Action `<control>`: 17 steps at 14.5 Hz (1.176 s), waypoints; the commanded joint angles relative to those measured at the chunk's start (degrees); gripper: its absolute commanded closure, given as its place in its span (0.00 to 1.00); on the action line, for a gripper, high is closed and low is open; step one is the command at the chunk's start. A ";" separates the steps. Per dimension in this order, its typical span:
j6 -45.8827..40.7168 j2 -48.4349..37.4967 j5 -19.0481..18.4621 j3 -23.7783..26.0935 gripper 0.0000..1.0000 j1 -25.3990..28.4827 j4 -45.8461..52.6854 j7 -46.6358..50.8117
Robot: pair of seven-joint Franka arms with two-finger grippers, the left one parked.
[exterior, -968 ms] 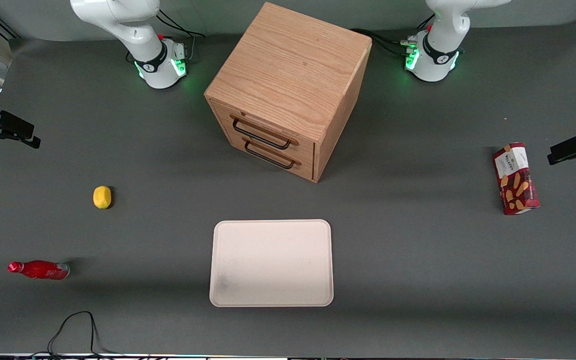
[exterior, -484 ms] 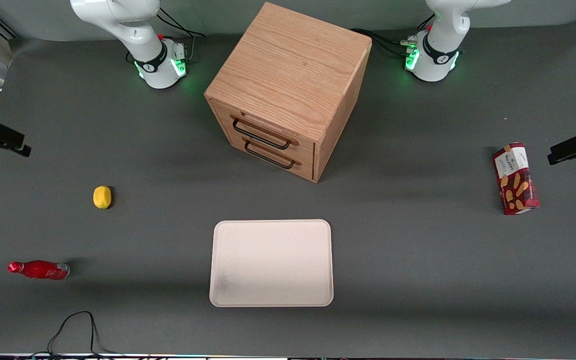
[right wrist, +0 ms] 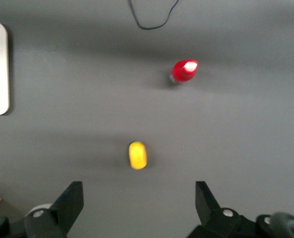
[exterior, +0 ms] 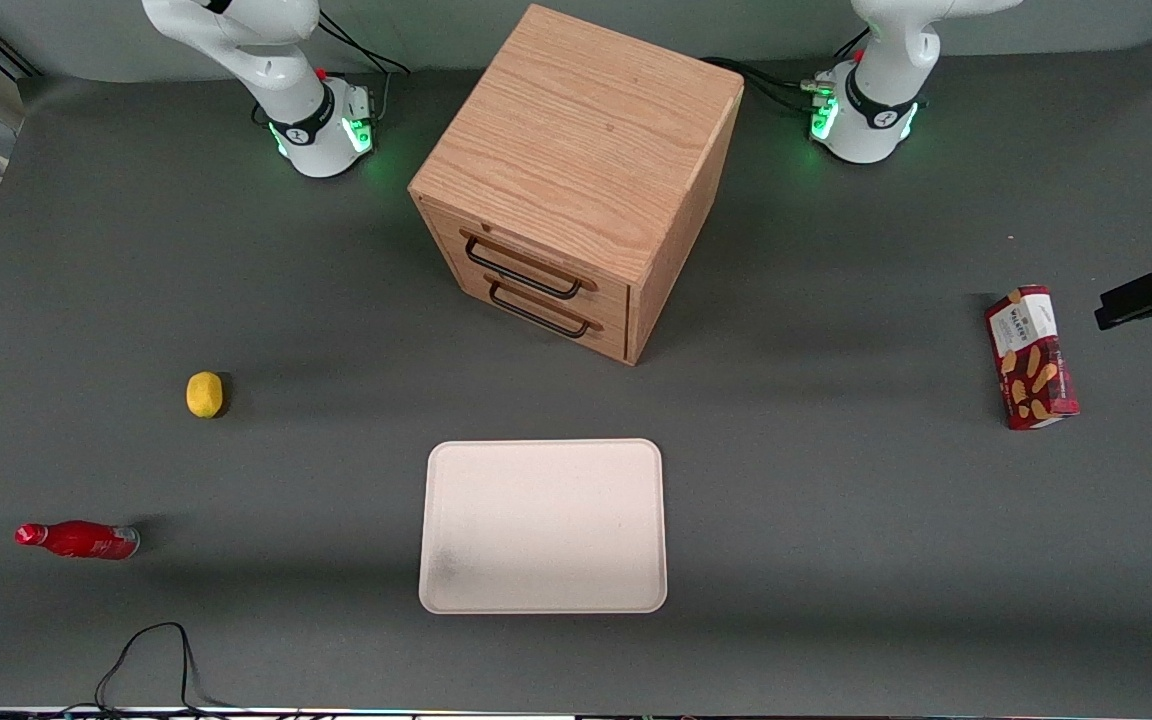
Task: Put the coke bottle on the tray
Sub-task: 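Move the open right gripper over the red Coca-Cola bottle and lower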
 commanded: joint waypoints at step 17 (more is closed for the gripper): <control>7.78 21.02 4.23 8.39 0.00 -11.88 18.55 -9.52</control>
